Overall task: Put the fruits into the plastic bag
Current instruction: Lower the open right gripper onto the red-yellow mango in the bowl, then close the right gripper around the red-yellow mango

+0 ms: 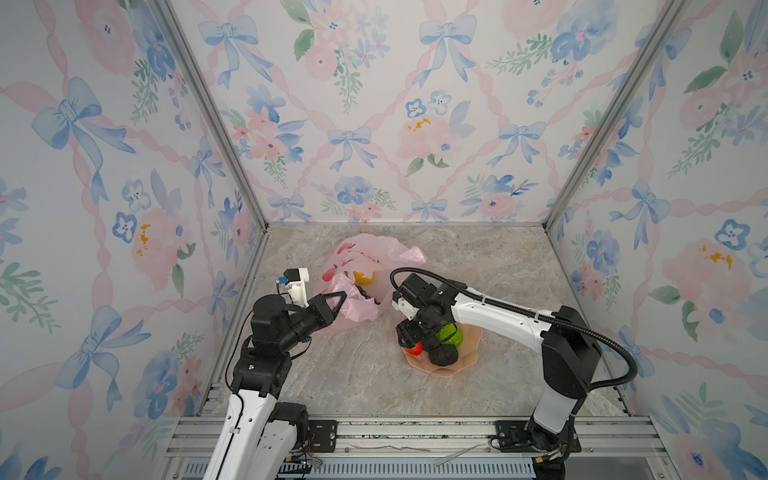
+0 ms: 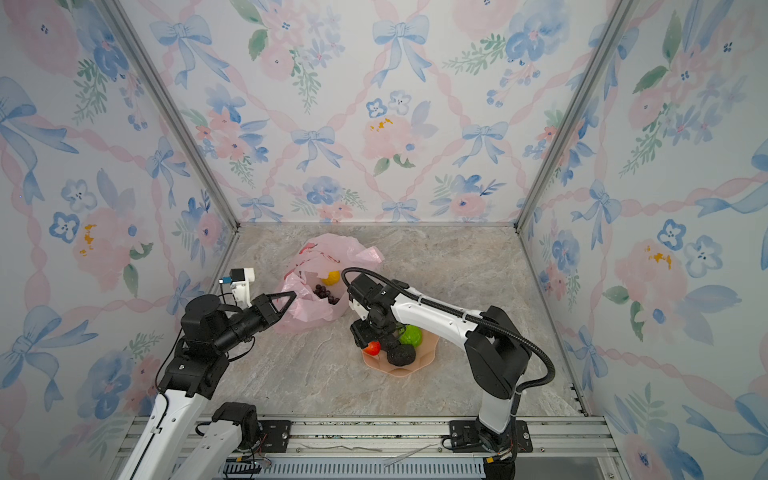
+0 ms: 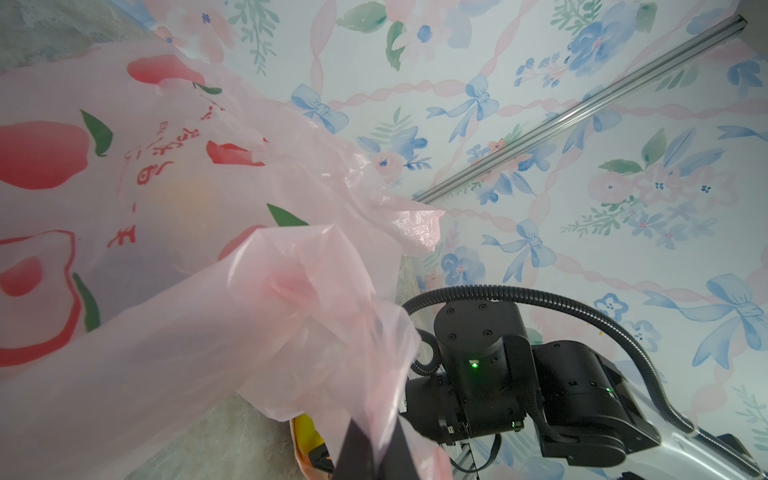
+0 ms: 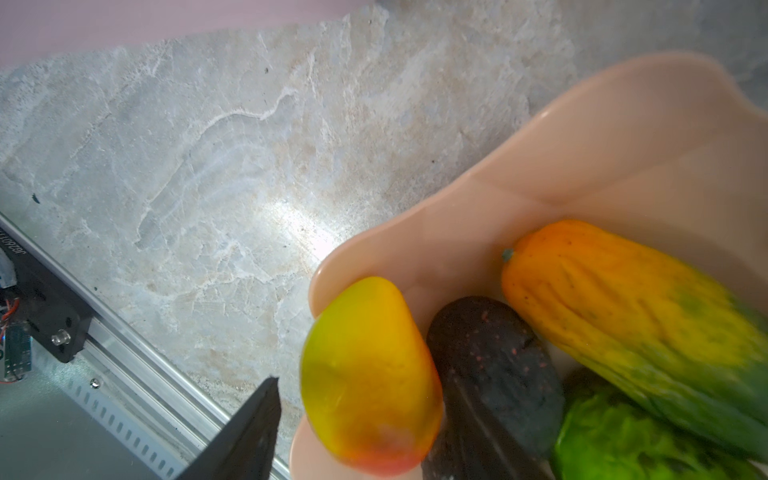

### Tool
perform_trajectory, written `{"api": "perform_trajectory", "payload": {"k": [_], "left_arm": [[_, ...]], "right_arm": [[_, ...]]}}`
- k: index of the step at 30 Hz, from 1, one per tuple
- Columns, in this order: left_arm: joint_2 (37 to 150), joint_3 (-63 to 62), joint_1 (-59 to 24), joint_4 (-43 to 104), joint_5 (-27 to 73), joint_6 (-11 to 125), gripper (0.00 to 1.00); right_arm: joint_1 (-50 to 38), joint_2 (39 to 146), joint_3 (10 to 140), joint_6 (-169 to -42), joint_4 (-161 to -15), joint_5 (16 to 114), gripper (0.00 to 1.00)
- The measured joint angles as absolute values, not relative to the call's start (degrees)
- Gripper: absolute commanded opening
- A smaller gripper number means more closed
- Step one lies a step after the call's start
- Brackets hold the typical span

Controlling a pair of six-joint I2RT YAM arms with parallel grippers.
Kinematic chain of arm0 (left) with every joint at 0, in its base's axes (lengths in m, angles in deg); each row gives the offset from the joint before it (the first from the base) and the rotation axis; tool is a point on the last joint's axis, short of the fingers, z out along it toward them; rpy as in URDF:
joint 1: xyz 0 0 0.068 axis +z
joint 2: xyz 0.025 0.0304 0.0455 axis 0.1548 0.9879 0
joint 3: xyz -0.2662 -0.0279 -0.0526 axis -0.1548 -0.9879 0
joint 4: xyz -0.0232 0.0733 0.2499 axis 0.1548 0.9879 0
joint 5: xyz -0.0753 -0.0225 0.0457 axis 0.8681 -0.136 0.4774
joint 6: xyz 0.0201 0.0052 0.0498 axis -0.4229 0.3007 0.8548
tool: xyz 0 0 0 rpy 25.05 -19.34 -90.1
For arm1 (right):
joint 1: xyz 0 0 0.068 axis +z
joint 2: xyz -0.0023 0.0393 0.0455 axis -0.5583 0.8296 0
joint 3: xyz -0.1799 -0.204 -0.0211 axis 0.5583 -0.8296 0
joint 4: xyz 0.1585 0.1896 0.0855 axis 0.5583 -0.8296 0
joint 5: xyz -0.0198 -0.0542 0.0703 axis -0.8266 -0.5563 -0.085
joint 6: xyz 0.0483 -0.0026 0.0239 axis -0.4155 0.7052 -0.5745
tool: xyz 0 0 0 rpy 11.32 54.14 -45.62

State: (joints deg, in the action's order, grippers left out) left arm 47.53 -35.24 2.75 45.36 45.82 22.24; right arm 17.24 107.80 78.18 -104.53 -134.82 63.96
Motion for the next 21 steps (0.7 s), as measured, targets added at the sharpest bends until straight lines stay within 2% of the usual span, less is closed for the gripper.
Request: {"api": "perform_trajectory", "payload": {"k": [21], "left_arm": [[47.55,-35.24,2.75,45.36,45.82,22.24,0.00]], "right_arm": [[17.85,108.12,77.33,-104.14,-134.38,62.87,0.64]]}}
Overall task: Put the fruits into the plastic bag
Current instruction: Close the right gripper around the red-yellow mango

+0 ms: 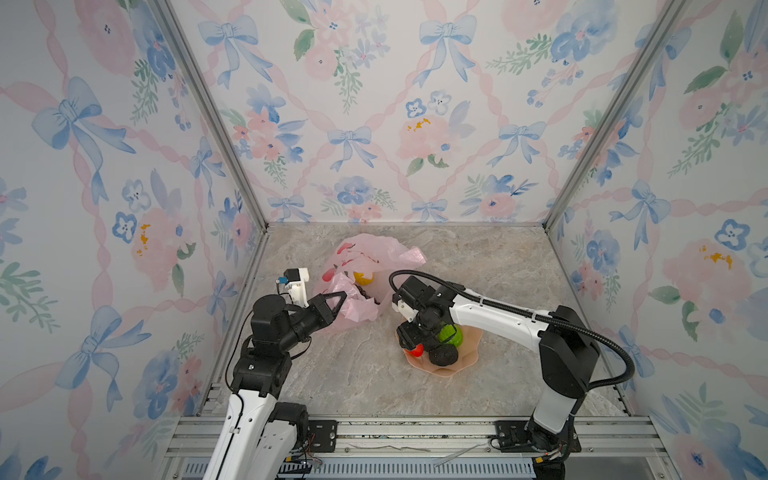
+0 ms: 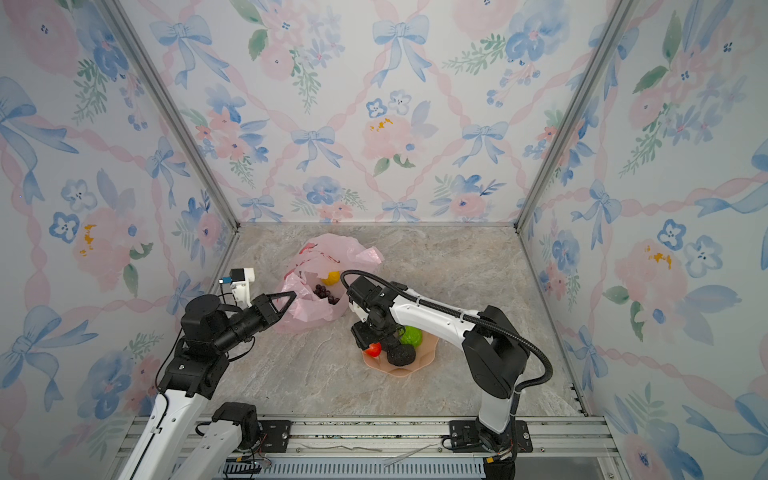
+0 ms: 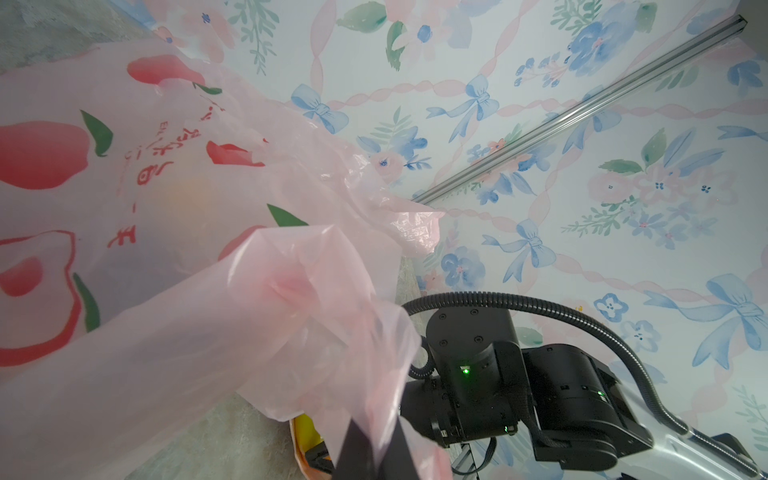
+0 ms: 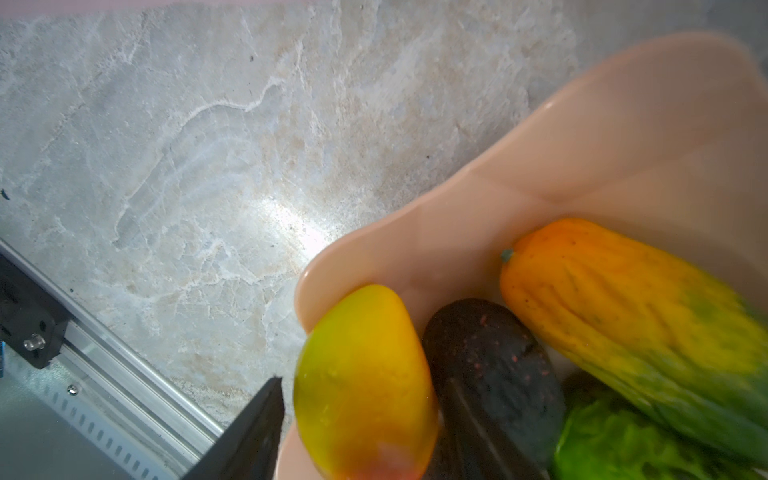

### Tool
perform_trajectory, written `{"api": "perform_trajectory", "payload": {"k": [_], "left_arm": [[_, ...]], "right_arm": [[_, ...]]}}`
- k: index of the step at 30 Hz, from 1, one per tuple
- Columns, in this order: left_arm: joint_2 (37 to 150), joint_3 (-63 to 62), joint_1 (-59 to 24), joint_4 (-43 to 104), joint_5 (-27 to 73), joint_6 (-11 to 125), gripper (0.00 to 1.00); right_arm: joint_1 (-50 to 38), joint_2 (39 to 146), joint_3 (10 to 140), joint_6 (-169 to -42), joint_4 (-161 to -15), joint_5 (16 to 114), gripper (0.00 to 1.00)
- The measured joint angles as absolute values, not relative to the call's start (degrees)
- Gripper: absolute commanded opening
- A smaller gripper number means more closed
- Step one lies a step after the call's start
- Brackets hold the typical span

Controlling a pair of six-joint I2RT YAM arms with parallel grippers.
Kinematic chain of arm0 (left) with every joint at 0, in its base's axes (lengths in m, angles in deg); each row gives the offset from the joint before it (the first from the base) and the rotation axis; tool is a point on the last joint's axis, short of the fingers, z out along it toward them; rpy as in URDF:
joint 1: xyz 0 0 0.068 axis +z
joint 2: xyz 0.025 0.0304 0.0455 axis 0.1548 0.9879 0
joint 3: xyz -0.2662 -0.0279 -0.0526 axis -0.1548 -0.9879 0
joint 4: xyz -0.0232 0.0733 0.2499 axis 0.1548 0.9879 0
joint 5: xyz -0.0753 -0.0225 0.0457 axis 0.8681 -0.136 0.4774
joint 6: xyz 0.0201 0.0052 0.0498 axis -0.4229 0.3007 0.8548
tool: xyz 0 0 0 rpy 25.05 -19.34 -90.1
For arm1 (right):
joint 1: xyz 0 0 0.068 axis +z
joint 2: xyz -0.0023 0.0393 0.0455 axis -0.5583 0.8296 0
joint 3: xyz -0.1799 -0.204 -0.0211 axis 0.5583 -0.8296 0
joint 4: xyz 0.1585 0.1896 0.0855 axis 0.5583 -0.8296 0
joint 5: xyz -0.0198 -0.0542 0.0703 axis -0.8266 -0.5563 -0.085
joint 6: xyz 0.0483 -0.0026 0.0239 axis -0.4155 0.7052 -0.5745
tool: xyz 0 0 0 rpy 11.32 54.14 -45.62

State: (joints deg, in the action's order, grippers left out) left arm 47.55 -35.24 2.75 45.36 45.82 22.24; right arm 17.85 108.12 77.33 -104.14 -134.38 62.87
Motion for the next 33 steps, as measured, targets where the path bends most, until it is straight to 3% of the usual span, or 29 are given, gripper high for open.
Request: {"api": "perform_trajectory", "payload": {"k": [15,23,33], "left_arm": [[47.55,-35.24,2.75,45.36,45.80,22.24,0.00],[47.55,-35.24,2.75,45.36,45.82,22.24,0.00],[47.70,-35.24,2.75,45.36,45.80,22.26,0.00]], "right_arm": [[17.94,108.65,77.11,-104.09,-134.19,62.26,0.54],[17.94,108.50,76.87,-103.48,-134.78,61.99,0.62],[17.94,106.79,74.38,-102.37,-138.30,62.02,0.64]]}}
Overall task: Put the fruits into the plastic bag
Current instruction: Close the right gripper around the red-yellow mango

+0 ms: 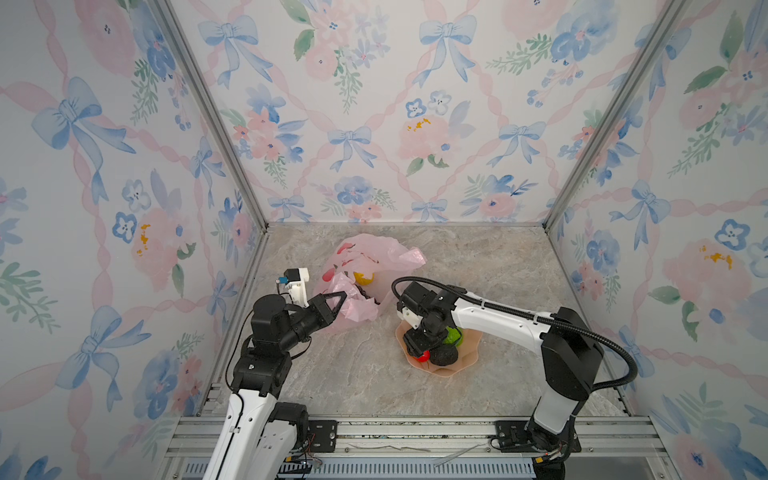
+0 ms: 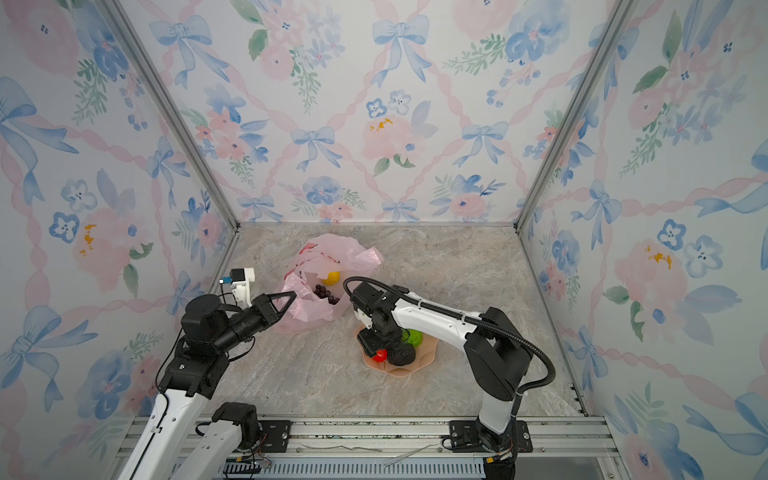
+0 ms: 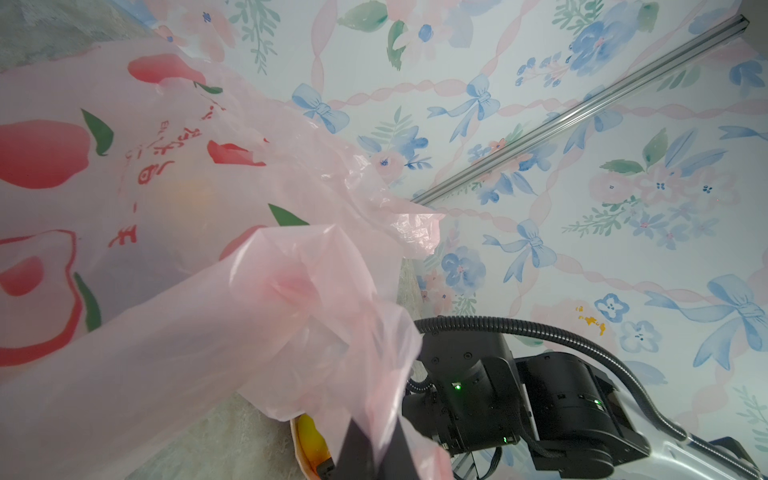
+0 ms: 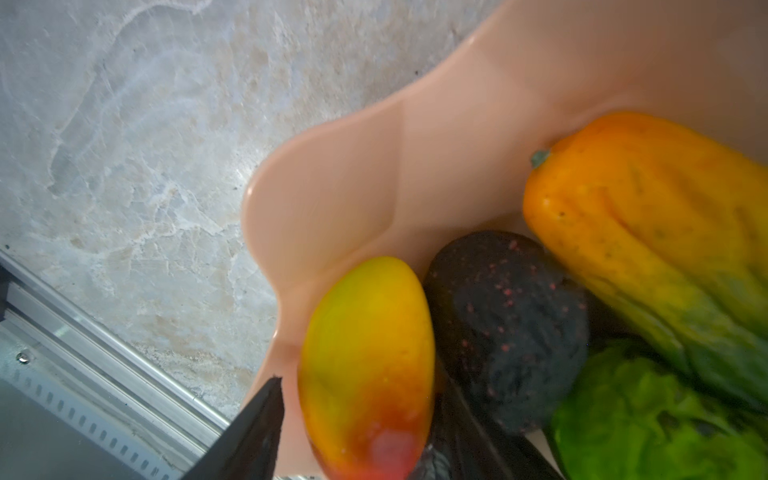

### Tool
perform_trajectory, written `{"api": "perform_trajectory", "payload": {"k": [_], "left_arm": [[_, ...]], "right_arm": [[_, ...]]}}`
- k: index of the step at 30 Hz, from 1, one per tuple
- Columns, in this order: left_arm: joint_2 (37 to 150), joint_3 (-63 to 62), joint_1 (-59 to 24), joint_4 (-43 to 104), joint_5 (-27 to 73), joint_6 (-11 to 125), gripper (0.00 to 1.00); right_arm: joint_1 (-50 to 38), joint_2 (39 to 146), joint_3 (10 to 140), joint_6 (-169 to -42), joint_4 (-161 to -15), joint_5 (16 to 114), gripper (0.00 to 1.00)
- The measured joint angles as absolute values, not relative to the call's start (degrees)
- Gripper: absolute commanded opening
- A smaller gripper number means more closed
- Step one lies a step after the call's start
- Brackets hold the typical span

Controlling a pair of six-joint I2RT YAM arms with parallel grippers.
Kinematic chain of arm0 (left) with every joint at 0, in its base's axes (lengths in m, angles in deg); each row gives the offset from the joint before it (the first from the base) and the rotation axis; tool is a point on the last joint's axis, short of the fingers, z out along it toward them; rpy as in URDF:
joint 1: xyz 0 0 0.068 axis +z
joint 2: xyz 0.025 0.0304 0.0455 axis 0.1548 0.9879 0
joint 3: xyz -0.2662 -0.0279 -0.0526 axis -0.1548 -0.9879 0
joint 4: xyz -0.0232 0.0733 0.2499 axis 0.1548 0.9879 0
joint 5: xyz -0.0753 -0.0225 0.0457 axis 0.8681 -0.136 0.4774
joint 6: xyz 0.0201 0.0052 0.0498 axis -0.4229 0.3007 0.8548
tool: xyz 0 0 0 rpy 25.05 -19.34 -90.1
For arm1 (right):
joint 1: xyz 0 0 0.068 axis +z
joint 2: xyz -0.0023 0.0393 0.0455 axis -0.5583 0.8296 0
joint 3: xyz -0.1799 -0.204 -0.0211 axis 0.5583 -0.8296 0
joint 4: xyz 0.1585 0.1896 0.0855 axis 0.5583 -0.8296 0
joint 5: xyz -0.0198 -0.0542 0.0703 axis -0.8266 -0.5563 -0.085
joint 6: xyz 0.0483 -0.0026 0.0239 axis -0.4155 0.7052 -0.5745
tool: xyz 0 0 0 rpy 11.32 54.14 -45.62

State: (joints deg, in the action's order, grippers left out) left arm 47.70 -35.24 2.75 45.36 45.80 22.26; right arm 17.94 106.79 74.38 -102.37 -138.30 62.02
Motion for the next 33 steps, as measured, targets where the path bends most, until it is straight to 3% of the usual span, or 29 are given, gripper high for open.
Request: {"api": "perform_trajectory", "payload": {"k": [19,29,33], "left_arm": [[47.70,-35.24,2.75,45.36,45.80,22.24,0.00],[47.70,-35.24,2.75,45.36,45.77,22.24,0.00],[47.70,-35.24,2.75,45.36,45.77,22.24,0.00]], "right_arm": [[17.91,107.36,74.24,-102.41,-138.06,61.82,0.63],[17.94,107.97,74.24,-103.57,-137.42,59.37,0.47],[17.94,107.03,74.22,-103.90,-137.22,58.58,0.45]]}}
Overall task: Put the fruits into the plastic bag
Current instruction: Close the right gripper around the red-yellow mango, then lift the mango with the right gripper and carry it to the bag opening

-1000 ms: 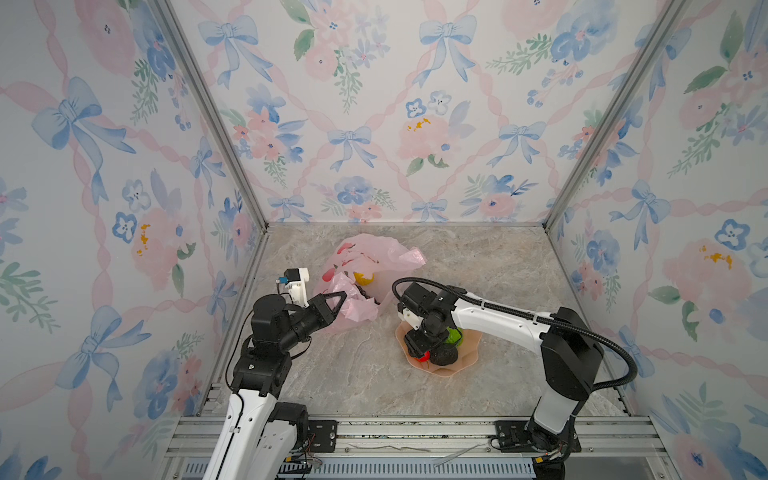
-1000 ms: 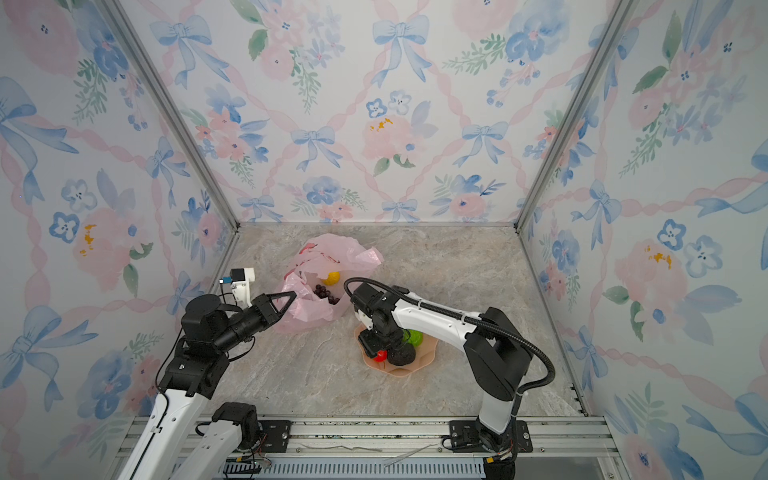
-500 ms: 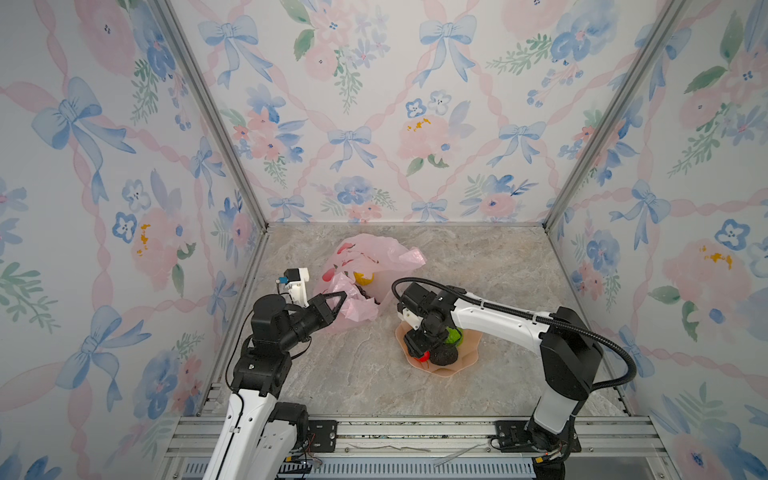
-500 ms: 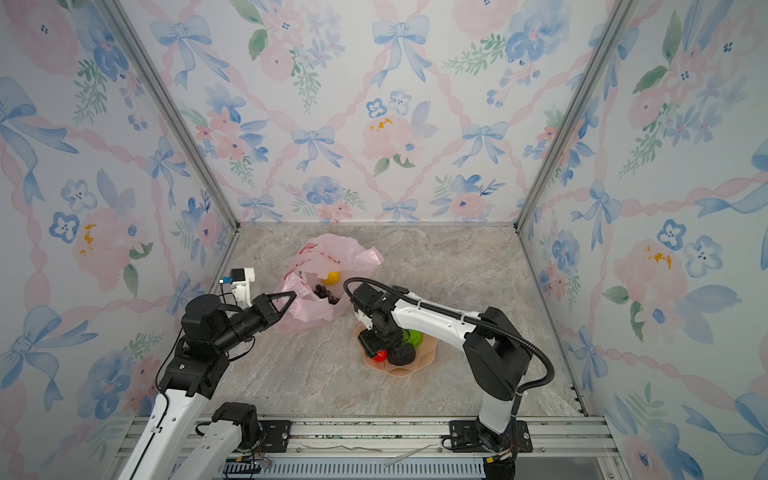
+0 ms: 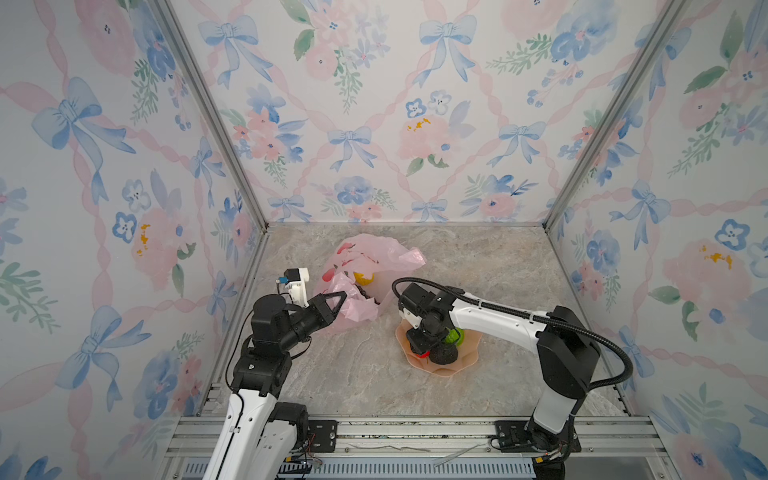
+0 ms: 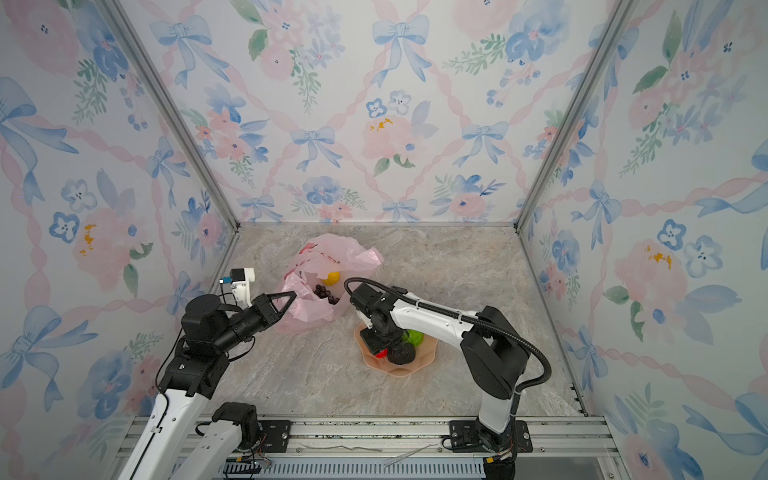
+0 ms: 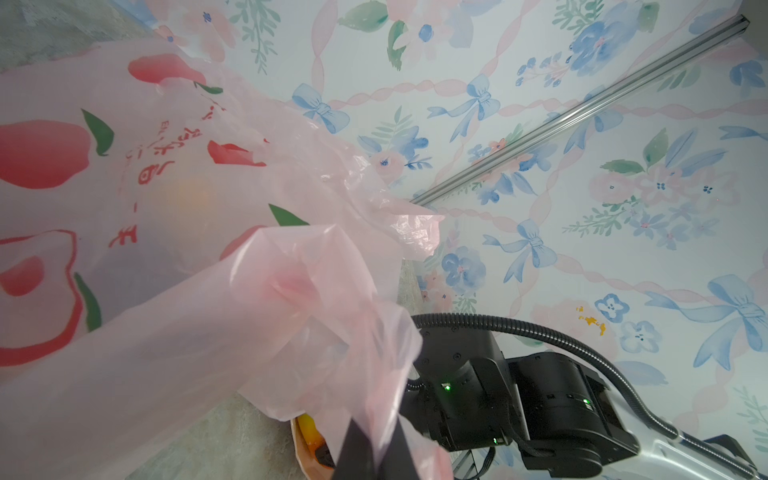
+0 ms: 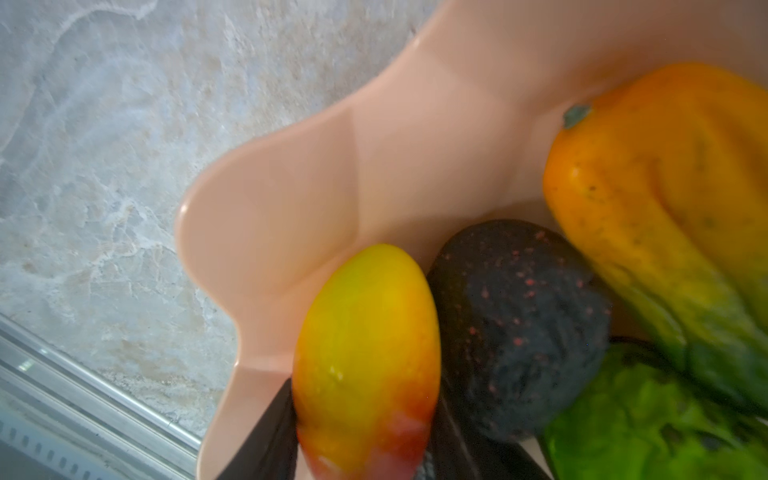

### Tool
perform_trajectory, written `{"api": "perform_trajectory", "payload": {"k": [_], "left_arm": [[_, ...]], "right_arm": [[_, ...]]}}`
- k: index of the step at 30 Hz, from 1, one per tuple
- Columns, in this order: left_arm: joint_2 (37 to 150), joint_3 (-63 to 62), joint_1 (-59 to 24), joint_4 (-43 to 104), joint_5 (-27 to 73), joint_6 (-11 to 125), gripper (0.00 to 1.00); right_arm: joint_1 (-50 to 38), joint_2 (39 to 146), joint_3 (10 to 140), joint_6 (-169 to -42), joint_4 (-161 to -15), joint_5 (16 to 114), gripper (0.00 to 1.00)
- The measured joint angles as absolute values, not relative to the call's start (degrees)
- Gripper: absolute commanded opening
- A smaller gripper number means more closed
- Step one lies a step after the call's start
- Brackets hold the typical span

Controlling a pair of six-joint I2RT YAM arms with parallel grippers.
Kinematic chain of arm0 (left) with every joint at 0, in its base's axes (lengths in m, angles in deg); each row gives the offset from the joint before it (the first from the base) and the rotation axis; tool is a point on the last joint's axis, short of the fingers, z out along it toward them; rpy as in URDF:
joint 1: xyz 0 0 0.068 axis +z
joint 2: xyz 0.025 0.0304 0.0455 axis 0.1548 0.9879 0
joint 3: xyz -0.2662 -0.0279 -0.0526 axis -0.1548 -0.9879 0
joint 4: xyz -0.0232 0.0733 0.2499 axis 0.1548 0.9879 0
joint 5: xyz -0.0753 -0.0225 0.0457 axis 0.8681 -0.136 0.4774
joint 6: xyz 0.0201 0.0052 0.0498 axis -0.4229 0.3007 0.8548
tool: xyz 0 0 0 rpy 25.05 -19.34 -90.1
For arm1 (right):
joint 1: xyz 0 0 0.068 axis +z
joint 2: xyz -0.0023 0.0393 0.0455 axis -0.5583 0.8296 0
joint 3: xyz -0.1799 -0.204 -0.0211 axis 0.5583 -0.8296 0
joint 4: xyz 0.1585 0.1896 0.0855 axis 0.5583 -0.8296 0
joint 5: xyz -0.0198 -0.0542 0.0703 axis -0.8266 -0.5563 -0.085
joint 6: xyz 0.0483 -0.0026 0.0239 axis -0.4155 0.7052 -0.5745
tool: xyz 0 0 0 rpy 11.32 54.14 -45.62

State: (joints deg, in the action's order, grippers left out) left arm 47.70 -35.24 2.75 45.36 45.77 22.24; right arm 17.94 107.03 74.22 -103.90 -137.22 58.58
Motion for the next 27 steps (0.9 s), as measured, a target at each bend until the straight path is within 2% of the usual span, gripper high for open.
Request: {"api": "perform_trajectory", "payload": {"k": [15,27], "left_arm": [[47.83,-35.24,2.75,45.36,45.80,22.24,0.00],[48.07,-35.24,2.75,45.36,45.80,22.24,0.00]], "right_arm": [[16.98,95.12,74.07,-105.21,-137.88,59.79,0.44],[8.89,81.48,73.06,-109.45,-136.98,69.45,0.45]]}}
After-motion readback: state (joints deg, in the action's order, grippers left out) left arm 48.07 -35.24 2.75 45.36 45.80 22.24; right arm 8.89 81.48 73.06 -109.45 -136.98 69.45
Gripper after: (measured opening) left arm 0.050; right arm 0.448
